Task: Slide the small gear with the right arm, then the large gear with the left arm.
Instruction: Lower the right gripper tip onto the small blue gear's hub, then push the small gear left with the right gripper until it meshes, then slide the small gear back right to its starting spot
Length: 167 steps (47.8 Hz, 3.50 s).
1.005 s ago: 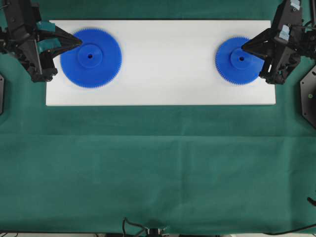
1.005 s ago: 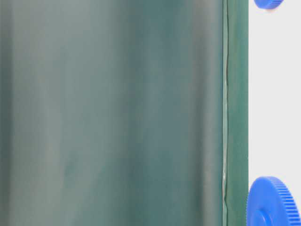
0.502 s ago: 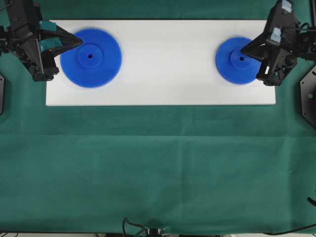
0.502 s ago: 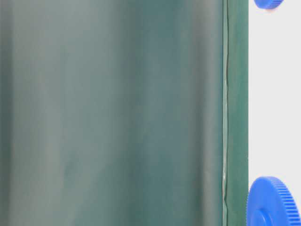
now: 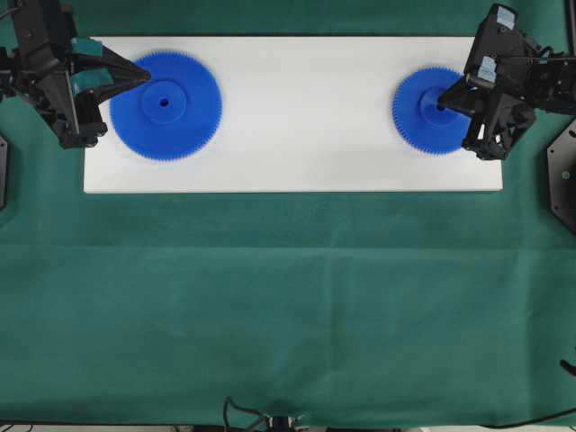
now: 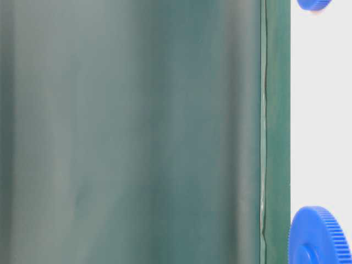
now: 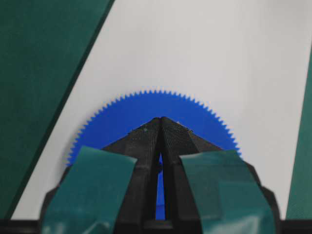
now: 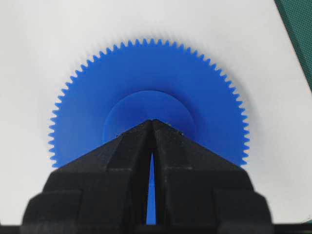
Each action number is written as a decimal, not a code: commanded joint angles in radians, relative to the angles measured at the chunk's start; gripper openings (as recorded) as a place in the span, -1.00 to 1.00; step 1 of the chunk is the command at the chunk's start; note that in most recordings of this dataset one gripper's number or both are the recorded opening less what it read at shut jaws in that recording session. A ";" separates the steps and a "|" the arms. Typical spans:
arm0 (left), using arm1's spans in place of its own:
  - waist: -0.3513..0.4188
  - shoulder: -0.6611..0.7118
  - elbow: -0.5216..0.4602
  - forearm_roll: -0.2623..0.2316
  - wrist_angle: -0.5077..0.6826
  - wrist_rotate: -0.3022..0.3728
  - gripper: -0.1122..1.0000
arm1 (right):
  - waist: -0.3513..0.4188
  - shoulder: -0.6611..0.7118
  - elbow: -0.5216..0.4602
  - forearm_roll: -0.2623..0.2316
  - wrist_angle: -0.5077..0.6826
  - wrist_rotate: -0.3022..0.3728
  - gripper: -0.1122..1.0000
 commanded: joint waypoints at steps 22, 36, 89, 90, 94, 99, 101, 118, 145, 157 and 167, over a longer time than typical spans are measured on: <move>0.006 -0.005 -0.023 0.000 -0.005 0.000 -0.79 | -0.002 0.060 -0.008 0.002 -0.023 0.002 0.14; 0.005 -0.005 -0.023 0.000 -0.005 0.000 -0.79 | -0.002 0.064 -0.008 0.002 -0.020 0.002 0.14; 0.005 -0.005 -0.028 0.000 -0.014 0.000 -0.79 | 0.130 0.638 -0.532 -0.037 -0.190 -0.012 0.14; 0.005 -0.005 -0.028 -0.002 -0.014 0.000 -0.79 | 0.135 0.653 -0.554 -0.040 -0.187 -0.012 0.14; 0.005 -0.005 -0.028 0.000 -0.014 0.000 -0.79 | 0.158 0.713 -0.635 -0.052 -0.172 -0.014 0.14; 0.005 -0.005 -0.029 0.000 -0.014 0.000 -0.79 | 0.183 0.767 -0.716 -0.064 -0.129 -0.014 0.14; 0.005 -0.005 -0.029 0.000 -0.014 0.002 -0.79 | 0.190 0.779 -0.739 -0.067 -0.109 -0.014 0.14; 0.005 -0.005 -0.028 0.000 -0.014 0.002 -0.79 | 0.202 0.792 -0.764 -0.072 -0.075 -0.012 0.14; 0.005 -0.006 -0.028 0.000 -0.012 0.002 -0.79 | 0.192 0.792 -0.762 -0.071 -0.080 -0.008 0.14; 0.005 -0.006 -0.028 0.000 -0.011 0.000 -0.80 | 0.161 0.776 -0.729 -0.067 -0.080 0.003 0.14; 0.005 -0.005 -0.029 0.000 -0.011 -0.002 -0.79 | 0.083 0.715 -0.595 -0.057 -0.137 0.052 0.15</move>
